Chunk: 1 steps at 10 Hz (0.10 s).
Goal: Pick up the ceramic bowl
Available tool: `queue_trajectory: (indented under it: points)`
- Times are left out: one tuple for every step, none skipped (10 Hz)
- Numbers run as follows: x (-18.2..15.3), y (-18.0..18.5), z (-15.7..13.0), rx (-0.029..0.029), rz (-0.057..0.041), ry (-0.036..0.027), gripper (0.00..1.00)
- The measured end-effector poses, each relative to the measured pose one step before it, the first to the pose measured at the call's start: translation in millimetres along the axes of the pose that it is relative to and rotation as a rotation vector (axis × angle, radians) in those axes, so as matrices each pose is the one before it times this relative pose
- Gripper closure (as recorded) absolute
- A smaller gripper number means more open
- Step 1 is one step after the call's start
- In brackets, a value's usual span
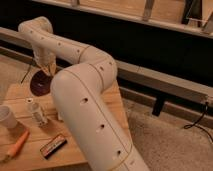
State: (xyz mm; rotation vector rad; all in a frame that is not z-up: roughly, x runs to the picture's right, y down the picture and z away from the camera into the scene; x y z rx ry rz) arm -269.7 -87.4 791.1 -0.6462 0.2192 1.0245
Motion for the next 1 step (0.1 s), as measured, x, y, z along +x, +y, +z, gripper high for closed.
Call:
queue_trajectory:
  points:
    - [8.93,-11.29,-0.78,0.00294,0.01899,0.00082,1.00]
